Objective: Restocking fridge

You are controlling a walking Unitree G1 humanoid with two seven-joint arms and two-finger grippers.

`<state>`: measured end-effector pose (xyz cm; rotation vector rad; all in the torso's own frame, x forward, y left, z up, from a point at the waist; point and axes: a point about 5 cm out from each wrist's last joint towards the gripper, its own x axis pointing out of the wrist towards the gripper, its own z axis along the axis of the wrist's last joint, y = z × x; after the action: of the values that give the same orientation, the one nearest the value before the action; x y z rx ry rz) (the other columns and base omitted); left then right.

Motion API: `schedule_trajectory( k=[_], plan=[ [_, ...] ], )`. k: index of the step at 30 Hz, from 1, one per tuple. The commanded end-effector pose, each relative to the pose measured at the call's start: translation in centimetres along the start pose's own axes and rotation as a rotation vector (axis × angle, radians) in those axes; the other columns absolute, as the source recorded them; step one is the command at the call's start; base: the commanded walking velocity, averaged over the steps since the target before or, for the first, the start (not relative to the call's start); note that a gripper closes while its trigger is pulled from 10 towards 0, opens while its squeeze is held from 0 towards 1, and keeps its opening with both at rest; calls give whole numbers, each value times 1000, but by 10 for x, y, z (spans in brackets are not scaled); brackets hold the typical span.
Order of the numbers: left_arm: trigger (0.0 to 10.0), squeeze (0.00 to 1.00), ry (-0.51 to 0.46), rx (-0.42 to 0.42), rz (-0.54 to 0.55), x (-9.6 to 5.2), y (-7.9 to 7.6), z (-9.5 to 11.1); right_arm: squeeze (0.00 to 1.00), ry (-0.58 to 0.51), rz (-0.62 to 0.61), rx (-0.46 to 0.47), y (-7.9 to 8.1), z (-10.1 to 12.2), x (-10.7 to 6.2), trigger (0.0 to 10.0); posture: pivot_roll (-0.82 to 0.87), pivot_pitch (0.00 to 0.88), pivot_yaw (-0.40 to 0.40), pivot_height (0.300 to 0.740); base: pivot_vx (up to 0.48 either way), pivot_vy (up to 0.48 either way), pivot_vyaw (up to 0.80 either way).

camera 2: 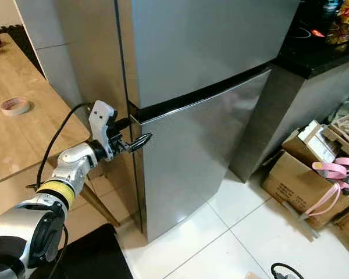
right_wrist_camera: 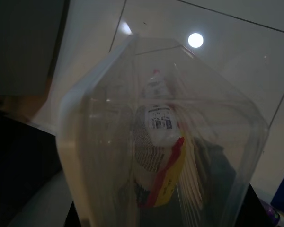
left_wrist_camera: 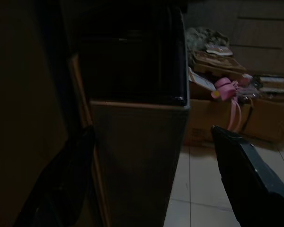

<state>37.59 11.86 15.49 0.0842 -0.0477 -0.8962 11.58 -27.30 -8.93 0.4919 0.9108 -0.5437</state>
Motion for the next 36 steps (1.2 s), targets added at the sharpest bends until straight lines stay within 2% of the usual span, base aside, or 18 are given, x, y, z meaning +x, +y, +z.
schedule_trajectory(
  k=[1, 6, 12, 16, 19, 20, 24, 28, 29, 32, 33, 34, 36],
  plan=[
    [10000, 0, 64, -8, -125, 7, -19, -15, 0, -25, -5, 7, -3, 4, 0, 10000, -71, 0, -9, 740, 0, 0, 0],
    [10000, 0, -5, -56, -220, 16, -32, -9, 0, -26, -11, 14, -5, 2, -1, 10000, -70, 0, -8, 740, 0, 0, 0],
    [10000, 0, -61, -85, -392, 29, -57, -7, 0, -33, -6, 19, -3, 4, -1, 10000, -69, 0, -7, 740, 0, 0, 0],
    [10000, 0, -69, -84, -434, 32, -63, -6, 0, -37, -3, 21, -1, 5, 0, 10000, -69, 0, -5, 740, 0, 0, 0],
    [10000, 0, -73, -69, -420, 33, -64, -5, 0, -39, -1, 21, -1, 6, 0, 10000, -69, 0, -5, 740, 0, 0, 0],
    [10000, 0, -77, -67, -367, 33, -60, -4, 0, -41, 1, 23, -1, 6, 0, 10000, -69, 0, -5, 740, 0, 0, 0],
    [10000, 0, -81, -79, -312, 31, -55, -5, 0, -39, 2, 23, -1, 5, 0, 10000, -69, 0, -5, 740, 0, 0, 0],
    [10000, 0, -58, -76, -185, 17, -41, -14, 0, -33, 1, 20, -1, 3, 0, 10000, -67, 0, -4, 740, 0, 0, 0],
    [10000, 0, -58, -76, -185, 17, -41, -14, 0, -33, 1, 20, -1, 3, 0, 10000, -67, 0, -4, 740, 0, 0, 0],
    [10000, 0, -12, -38, -25, 7, -26, -20, 0, -32, 0, 17, -1, 3, 0, 10000, -67, 0, -4, 740, 0, 0, 0],
    [10000, 0, -10, -16, 110, 0, -14, -20, 0, -31, 0, 13, -1, 3, 0, 10000, -60, 0, -5, 740, 0, 0, 0],
    [10000, 0, -10, -16, 110, 0, -14, -20, 0, -31, 0, 13, -1, 3, 0, 10000, -60, 0, -5, 740, 0, 0, 0],
    [10000, 0, -27, -2, 206, -5, -6, -18, 0, -31, 1, 12, 0, 3, 0, 10000, -60, 0, -5, 740, 0, 0, 0]
  ],
)
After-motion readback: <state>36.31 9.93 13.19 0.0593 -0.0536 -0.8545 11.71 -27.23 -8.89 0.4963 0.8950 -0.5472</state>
